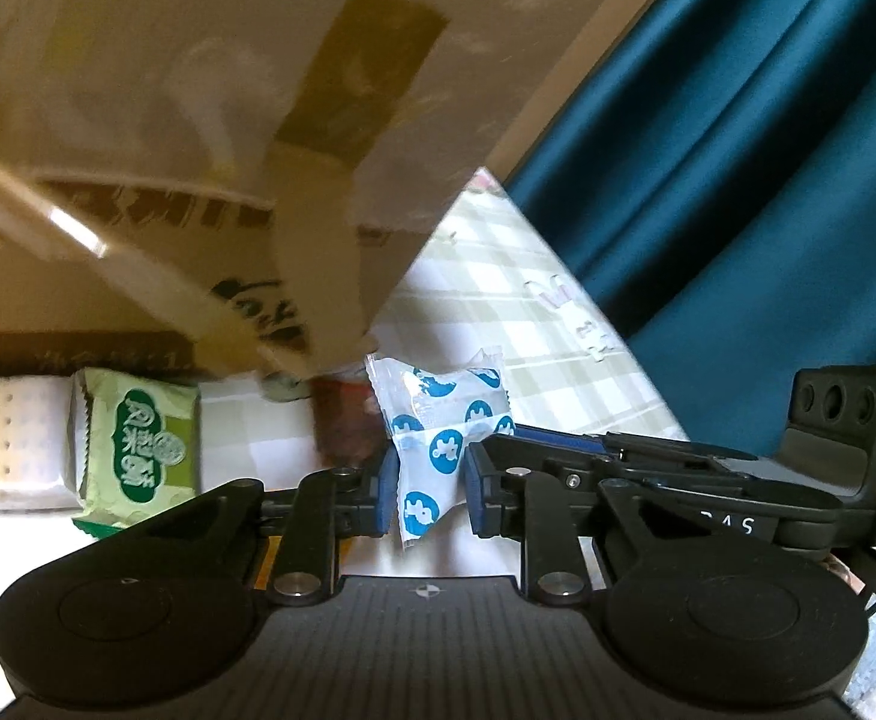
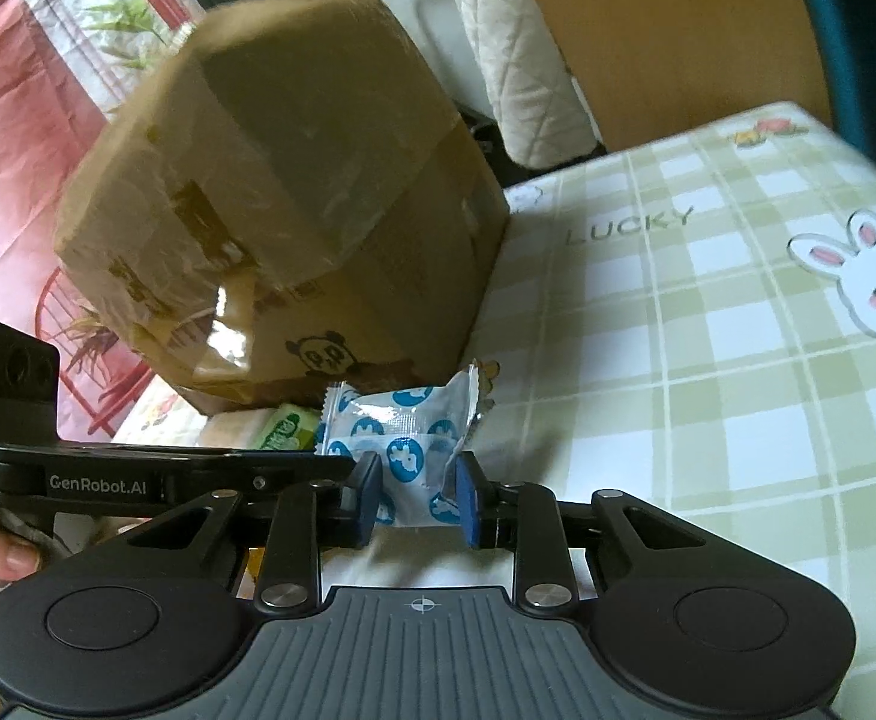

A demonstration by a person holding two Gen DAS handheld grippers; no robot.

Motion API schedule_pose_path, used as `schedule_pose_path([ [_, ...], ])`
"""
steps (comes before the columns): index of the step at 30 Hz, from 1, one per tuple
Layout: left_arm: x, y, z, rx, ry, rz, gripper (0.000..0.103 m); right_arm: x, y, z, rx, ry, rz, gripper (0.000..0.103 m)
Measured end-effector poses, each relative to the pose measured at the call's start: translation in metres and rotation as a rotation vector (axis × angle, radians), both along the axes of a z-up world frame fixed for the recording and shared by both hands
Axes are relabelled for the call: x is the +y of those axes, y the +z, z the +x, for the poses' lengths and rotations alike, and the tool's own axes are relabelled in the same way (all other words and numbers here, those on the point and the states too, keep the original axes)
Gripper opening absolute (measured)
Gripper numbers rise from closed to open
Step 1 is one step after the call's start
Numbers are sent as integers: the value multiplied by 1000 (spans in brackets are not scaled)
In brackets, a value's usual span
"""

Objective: Organize snacks
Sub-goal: 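Lift the blue-dotted packet over the lined box and open both grippers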

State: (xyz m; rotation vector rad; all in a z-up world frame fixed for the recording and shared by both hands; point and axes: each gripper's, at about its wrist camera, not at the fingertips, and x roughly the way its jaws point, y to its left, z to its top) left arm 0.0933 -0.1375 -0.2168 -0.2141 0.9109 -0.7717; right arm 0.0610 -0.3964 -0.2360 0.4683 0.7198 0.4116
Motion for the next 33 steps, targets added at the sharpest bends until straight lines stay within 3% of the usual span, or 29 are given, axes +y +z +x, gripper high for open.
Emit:
schedule_pose_path([
  [9, -6, 54, -19, -152, -34, -63, 24, -4, 62, -23, -133, -54, -43, 24],
  [14, 4, 97, -17, -253, -22, -112, 24, 6, 109, -18, -246, -59, -96, 24],
  [21, 27, 150, -6, -367, 22, -123, 25, 32, 165, 6, -365, -41, -127, 24],
  [26, 46, 168, 11, -391, 67, -96, 25, 59, 188, 35, -392, -5, -145, 24],
  [33, 88, 177, 38, -386, 168, -44, 24, 110, 193, 85, -335, 32, -121, 24],
])
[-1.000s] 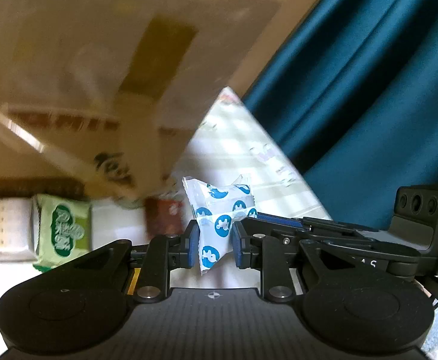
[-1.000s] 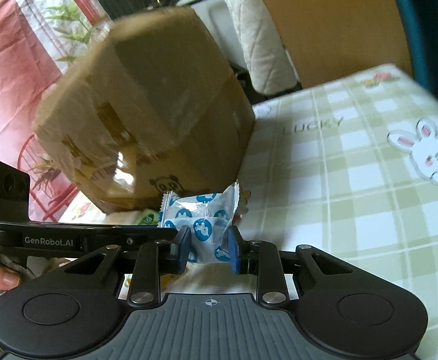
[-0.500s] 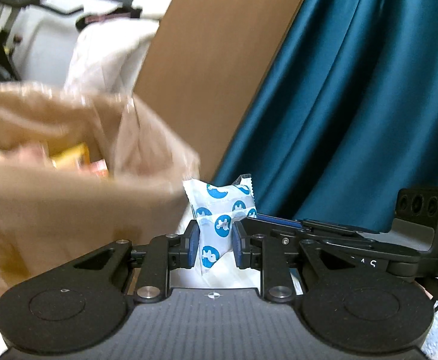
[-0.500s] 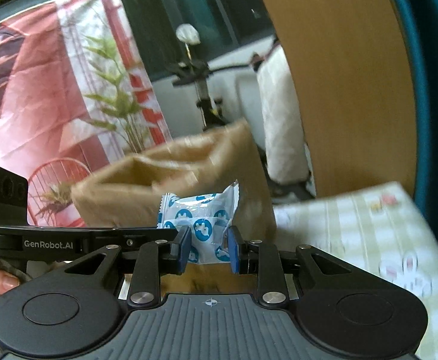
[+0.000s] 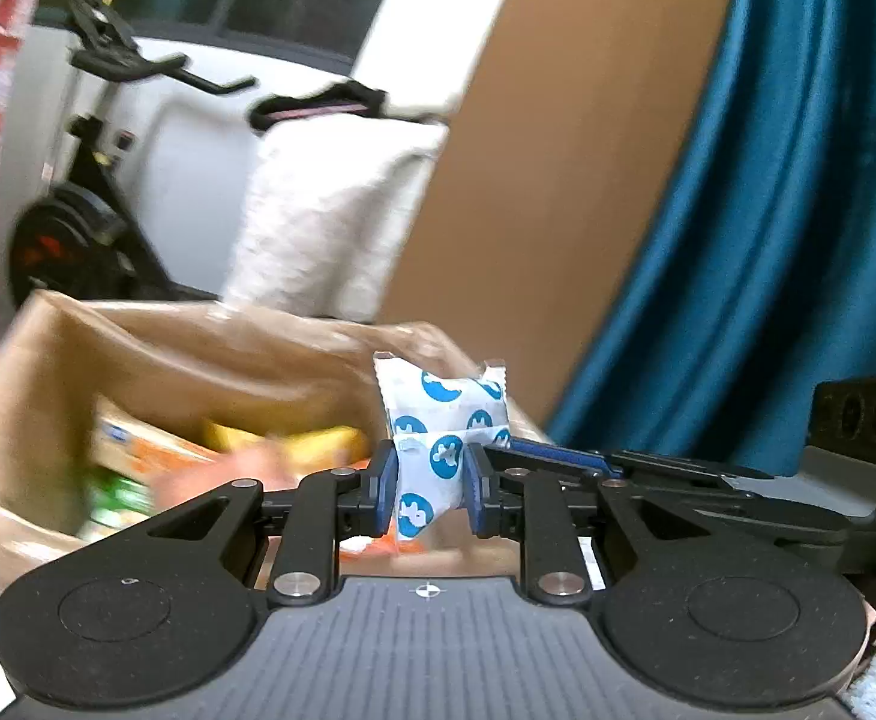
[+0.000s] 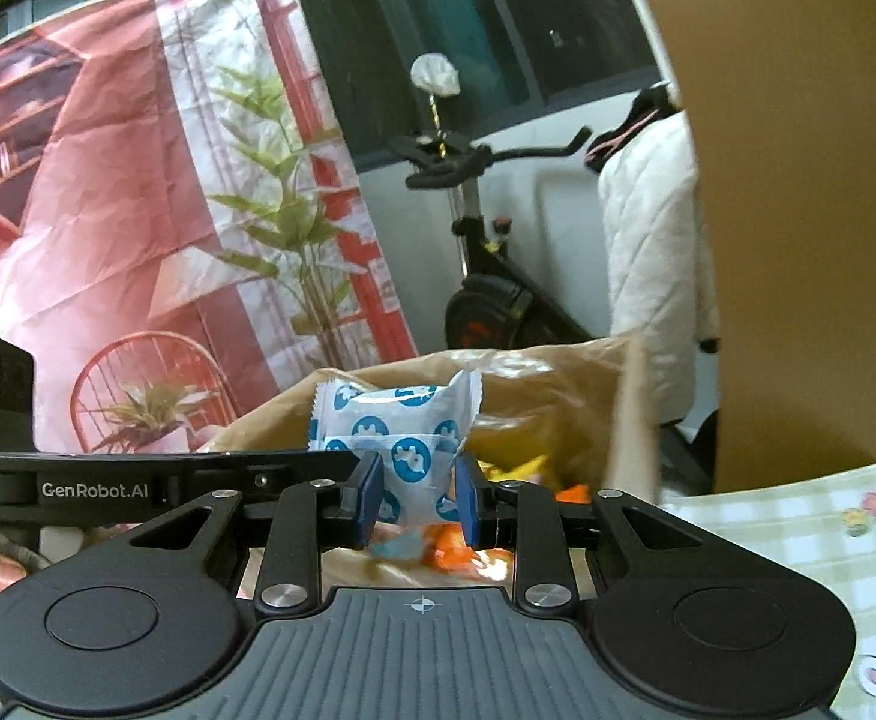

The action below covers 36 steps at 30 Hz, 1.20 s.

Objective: Organize snacks
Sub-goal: 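Lift the blue-dotted packet over the lined box and open both grippers, then move both grippers back down to the snacks beside the box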

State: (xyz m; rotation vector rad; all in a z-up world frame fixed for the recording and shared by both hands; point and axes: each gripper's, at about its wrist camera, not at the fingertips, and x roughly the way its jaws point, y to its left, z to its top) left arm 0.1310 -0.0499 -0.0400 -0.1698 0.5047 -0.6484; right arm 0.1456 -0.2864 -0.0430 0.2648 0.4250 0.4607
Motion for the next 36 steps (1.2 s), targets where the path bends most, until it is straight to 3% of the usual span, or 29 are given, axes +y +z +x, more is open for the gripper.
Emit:
schedule_pose_path([
  [9, 44, 1, 31, 25, 154, 35, 23, 74, -5, 60, 46, 54, -20, 24],
  [13, 57, 2, 26, 25, 199, 13, 29, 94, -8, 71, 67, 33, -71, 31],
  [16, 64, 4, 14, 12, 216, 0, 35, 96, -5, 61, 43, 52, -99, 32],
  [26, 77, 13, -19, -55, 320, 102, 38, 57, -2, 3, -21, 21, -130, 33],
  [29, 79, 13, -33, -6, 387, 136, 44, 50, -5, -15, -40, 2, -154, 33],
  [32, 83, 8, -45, 59, 416, 93, 53, 45, -8, -29, -47, -12, -156, 33],
  [36, 81, -1, -56, 101, 447, 112, 53, 42, -13, -44, -49, -26, -168, 33],
])
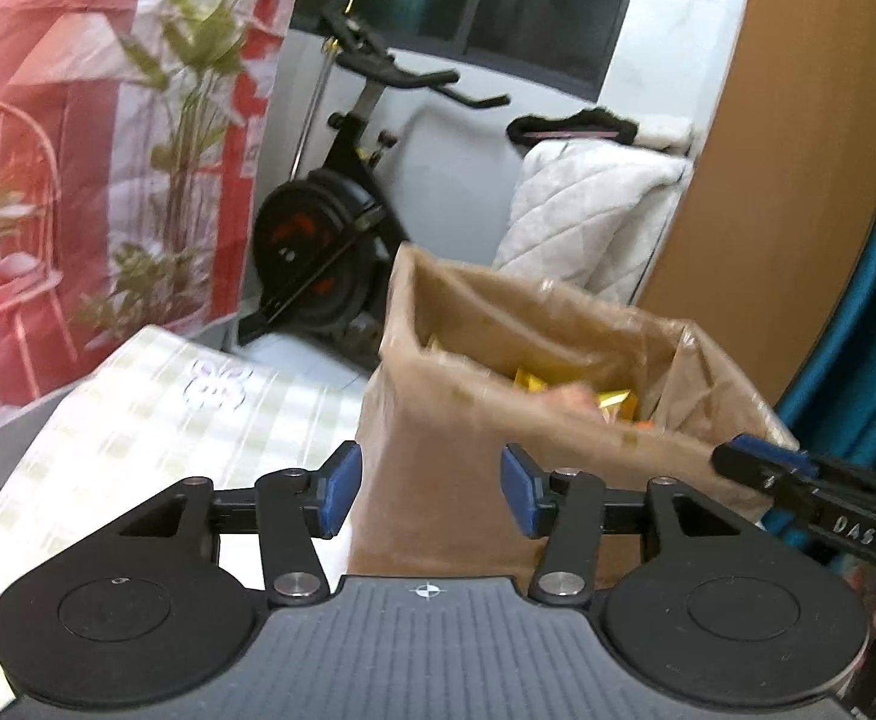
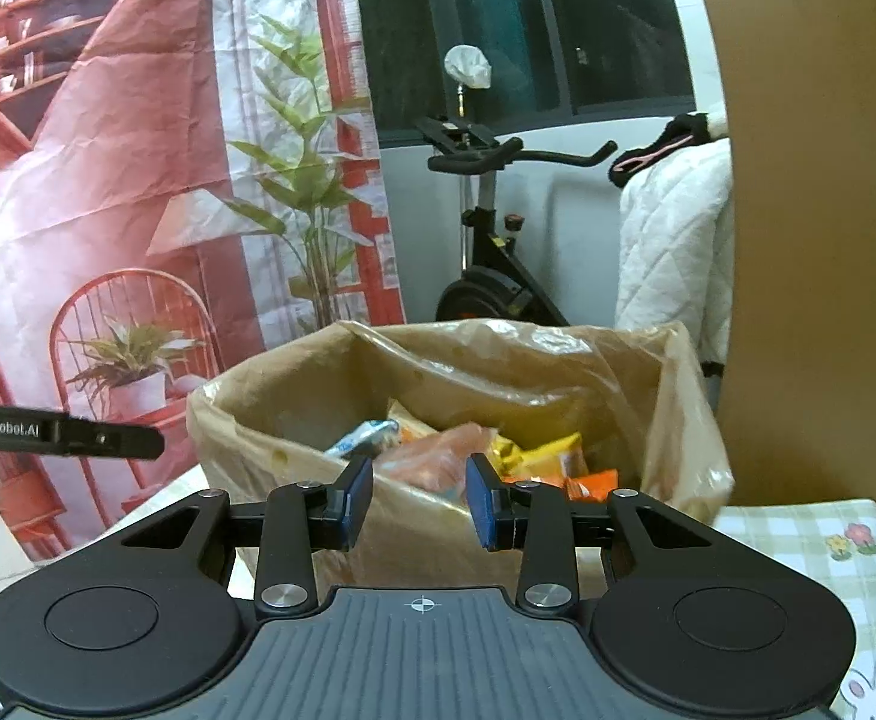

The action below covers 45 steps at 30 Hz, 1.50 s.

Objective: Organize snacks
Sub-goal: 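Move both grippers back down to the snacks beside the box, then grasp the red snack with the left gripper while the right gripper grasps the brown snack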

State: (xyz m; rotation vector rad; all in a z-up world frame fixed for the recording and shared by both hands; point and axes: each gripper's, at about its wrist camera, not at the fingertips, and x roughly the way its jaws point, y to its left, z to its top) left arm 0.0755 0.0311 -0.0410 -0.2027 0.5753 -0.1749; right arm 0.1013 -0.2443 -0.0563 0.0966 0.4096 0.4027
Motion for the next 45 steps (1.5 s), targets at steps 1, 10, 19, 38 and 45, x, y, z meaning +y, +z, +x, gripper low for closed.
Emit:
schedule_pose_path([
  [1, 1, -2, -1, 8, 2, 3, 53, -1, -1, -3, -2, -2, -4, 33],
  [10, 7, -21, -7, 72, 23, 29, 54, -4, -4, -28, -28, -6, -31, 33],
  [19, 17, -57, -18, 160, -6, 52, 54, -21, -33, -47, 42, -45, -38, 33],
  [38, 11, -140, -52, 432, 74, 22, 70, -27, -101, -59, 188, -45, -32, 33],
  [45, -8, -148, -39, 433, 111, 84, 72, -34, -111, -60, 211, -55, -15, 33],
])
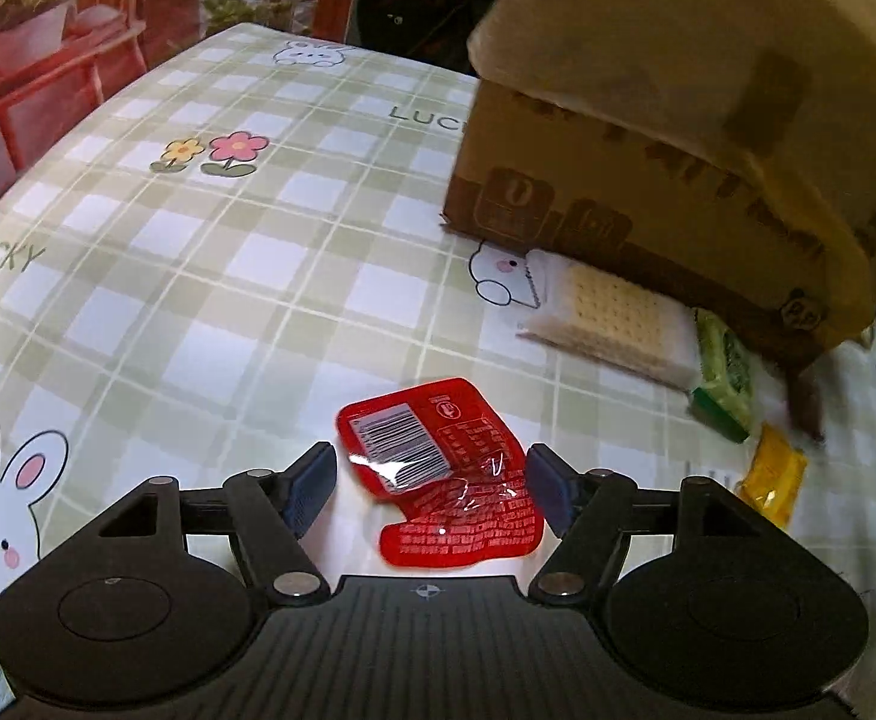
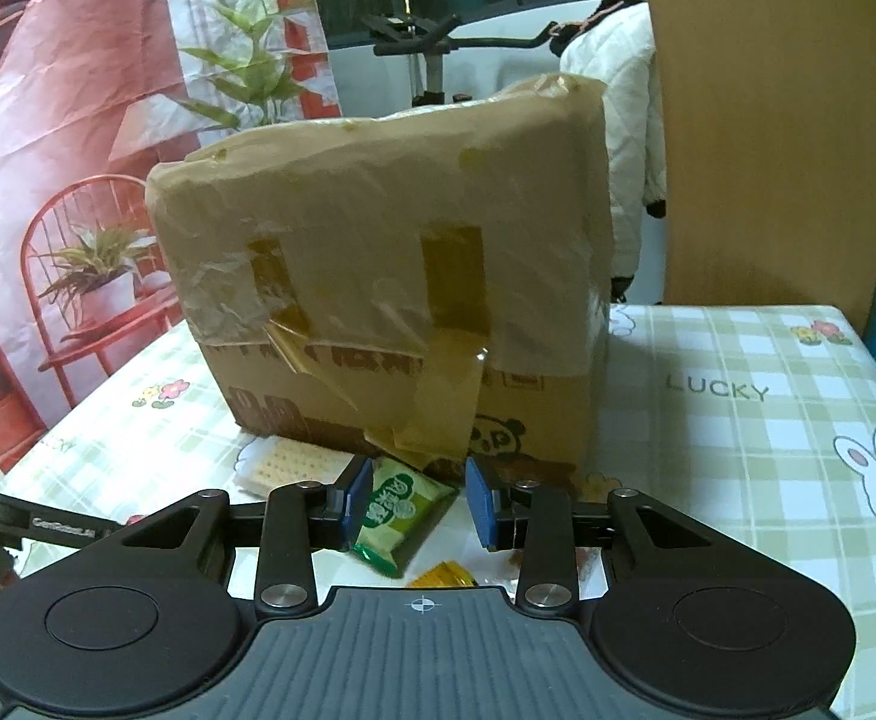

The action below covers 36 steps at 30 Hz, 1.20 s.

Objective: Organize snacks
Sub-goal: 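Grasp the red snack with the left gripper while the right gripper grasps the brown snack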

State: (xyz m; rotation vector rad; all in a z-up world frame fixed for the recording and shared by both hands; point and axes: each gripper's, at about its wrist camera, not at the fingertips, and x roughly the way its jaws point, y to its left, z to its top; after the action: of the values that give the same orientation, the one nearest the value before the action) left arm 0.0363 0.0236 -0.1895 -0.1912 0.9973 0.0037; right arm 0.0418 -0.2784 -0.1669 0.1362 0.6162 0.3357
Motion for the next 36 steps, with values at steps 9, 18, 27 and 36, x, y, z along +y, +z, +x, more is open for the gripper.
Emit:
schedule_pose_path([
  [9, -27, -5, -9, -71, -75, 177, 73, -13, -18, 1, 43, -46, -3, 33],
  [18, -14, 2, -10, -120, -49, 138, 49, -32, -52, 28, 126, -189, -56, 37],
  [27, -8, 11, -10, -193, -35, 132, 49, -13, -74, 59, 180, -233, -84, 48],
  [36, -1, 11, -9, -200, -25, 111, 49, 14, -75, 68, 180, -236, -248, 49],
])
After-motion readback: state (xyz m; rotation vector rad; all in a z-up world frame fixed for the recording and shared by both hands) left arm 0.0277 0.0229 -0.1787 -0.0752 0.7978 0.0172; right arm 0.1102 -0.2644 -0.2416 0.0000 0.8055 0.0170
